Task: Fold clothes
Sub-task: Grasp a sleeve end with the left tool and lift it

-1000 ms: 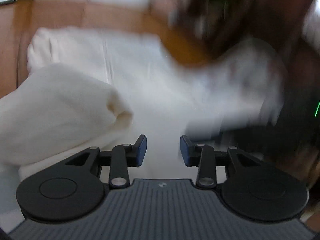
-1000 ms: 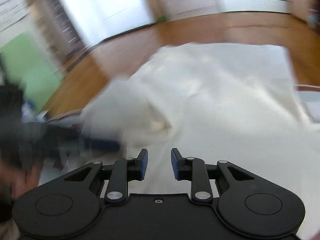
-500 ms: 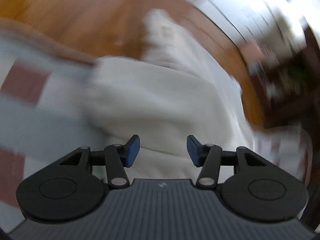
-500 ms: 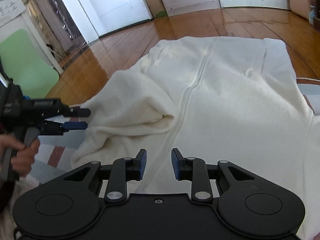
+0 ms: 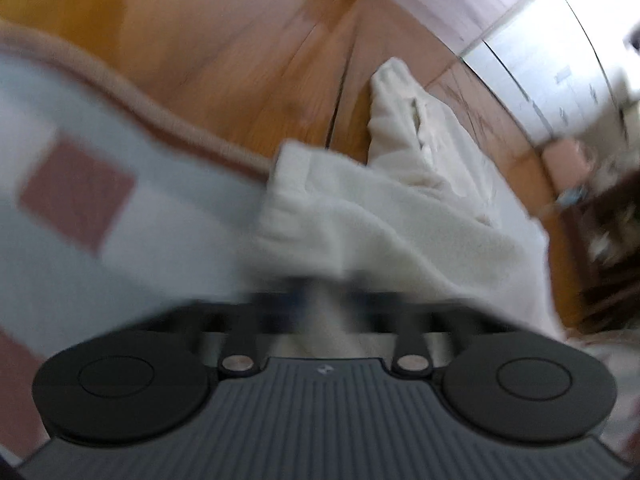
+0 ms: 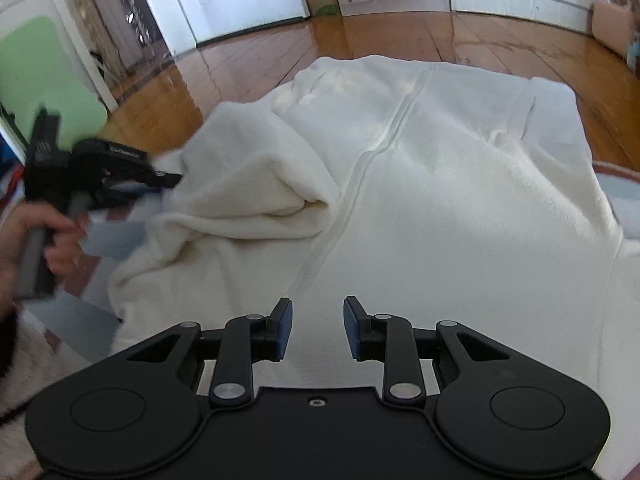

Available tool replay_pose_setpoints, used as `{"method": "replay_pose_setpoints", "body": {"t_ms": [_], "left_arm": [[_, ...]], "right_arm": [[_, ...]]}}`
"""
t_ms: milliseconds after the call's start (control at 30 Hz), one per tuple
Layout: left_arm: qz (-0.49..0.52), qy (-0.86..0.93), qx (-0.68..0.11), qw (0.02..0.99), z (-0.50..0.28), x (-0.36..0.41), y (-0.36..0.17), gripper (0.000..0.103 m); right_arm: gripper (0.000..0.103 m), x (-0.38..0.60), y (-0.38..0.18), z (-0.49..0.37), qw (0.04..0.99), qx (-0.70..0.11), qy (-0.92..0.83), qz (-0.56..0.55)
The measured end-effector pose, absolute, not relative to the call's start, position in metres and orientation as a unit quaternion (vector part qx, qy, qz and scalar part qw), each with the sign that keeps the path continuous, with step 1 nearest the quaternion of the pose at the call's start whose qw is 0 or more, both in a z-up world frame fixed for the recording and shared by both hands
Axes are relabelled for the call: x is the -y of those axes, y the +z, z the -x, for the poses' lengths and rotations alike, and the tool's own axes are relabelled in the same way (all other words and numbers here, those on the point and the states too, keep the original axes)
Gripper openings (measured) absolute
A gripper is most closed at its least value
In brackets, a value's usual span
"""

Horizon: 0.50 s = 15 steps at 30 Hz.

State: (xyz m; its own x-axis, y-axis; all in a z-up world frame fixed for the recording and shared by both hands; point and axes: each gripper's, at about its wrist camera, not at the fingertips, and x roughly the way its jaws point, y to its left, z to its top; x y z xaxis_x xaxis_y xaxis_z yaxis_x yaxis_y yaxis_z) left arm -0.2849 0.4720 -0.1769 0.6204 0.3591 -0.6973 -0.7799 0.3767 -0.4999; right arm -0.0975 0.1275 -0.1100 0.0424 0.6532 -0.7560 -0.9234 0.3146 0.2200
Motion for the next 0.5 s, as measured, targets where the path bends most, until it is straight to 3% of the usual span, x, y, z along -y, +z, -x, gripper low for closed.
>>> {"method": "replay_pose_setpoints", "body": {"t_ms": [133, 233, 500], "left_arm": [[0.334, 0.411, -0.201, 0.824, 0.317, -0.477, -0.125, 0.007], [0.270, 0.456, -0.175, 0.830, 0.354, -0.497, -0.090, 0.007], [0.142, 0.585, -0.139, 0.786, 0.454, -0.564, -0.015, 0.007]], "right_arm": [[0.034, -0.128, -0.100, 0.100, 0.695, -0.399, 0.568, 0.190], [0.051, -0.123, -0.088, 0.097, 0.687, -0.397, 0.581, 0.183], [0.051, -0.117, -0.104, 0.084, 0.693, -0.418, 0.555, 0.194]]}}
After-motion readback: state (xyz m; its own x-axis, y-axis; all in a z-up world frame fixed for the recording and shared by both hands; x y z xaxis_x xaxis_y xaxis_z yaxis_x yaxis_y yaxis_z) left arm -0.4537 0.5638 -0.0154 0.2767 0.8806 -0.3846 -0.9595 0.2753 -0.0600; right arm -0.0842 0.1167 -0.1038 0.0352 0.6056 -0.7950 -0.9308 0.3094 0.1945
